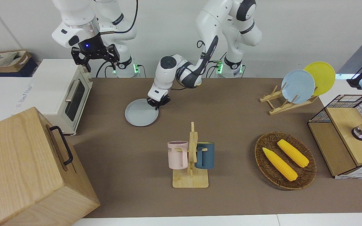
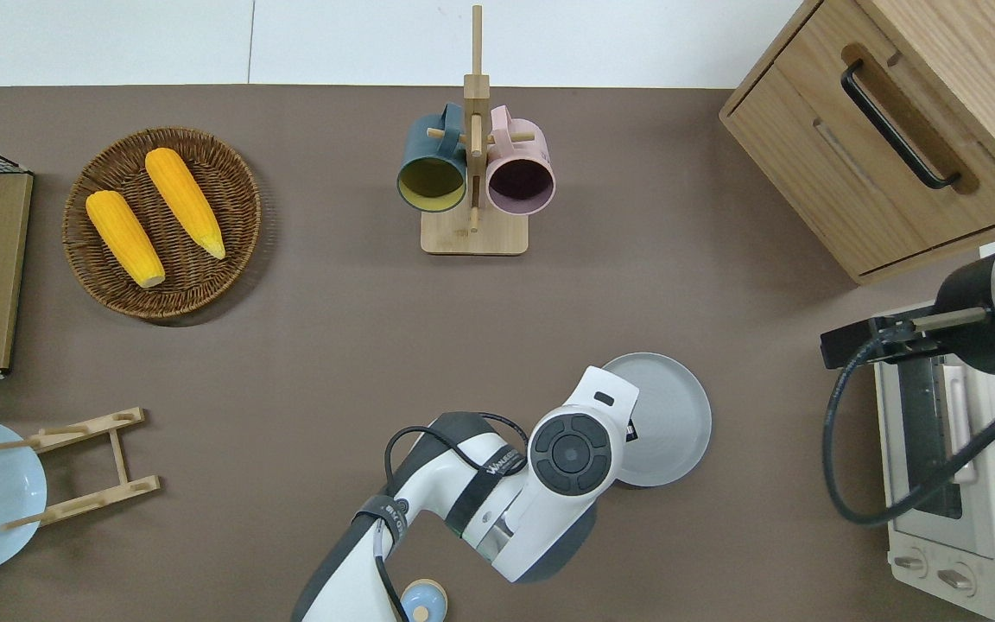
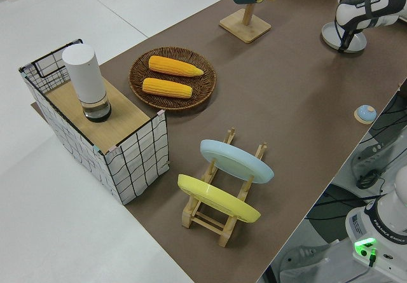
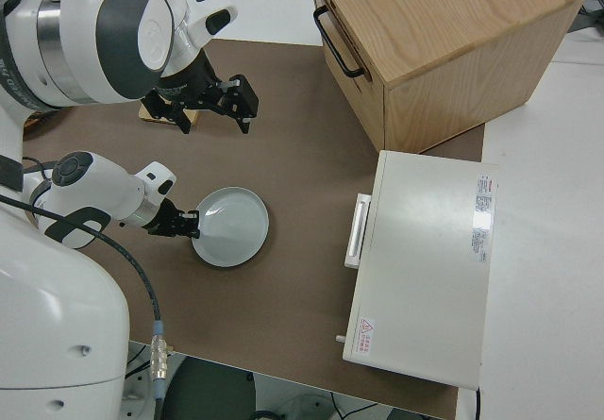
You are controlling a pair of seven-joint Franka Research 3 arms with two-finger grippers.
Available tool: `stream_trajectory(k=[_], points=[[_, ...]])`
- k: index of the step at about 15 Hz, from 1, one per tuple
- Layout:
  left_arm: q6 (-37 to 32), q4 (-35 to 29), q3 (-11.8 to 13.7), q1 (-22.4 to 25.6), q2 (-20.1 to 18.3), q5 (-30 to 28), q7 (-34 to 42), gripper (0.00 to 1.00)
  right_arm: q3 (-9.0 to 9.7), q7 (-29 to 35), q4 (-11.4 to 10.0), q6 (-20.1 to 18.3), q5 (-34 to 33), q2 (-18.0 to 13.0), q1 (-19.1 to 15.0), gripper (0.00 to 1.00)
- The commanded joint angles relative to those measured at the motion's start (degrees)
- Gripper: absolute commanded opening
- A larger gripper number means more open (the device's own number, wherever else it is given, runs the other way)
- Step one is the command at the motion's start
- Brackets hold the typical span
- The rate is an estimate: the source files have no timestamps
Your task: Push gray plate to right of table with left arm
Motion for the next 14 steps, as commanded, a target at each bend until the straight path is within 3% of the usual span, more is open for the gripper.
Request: stream_trajectory(k=[1,7,14], points=[[-4.03,2.97,0.72,-1.06,2.36,0.27,-1.03,0.99,0.32,-0.15,0.06,-0.69,0.46,-0.43,-0.64,0.983],[-16.94,9.03,1.77,1.48,0.87,0.36,-0.06,0.99,0.32,-0.15,-0.03,-0.69,0.46,-0.43,-0.64,0.983],[-28.89,8.6,1.77,9.82,-5.98,-0.17,13.19,0.99,0.32,-0.15,-0.03,-0.69,0.46,-0.43,-0.64,0.983]])
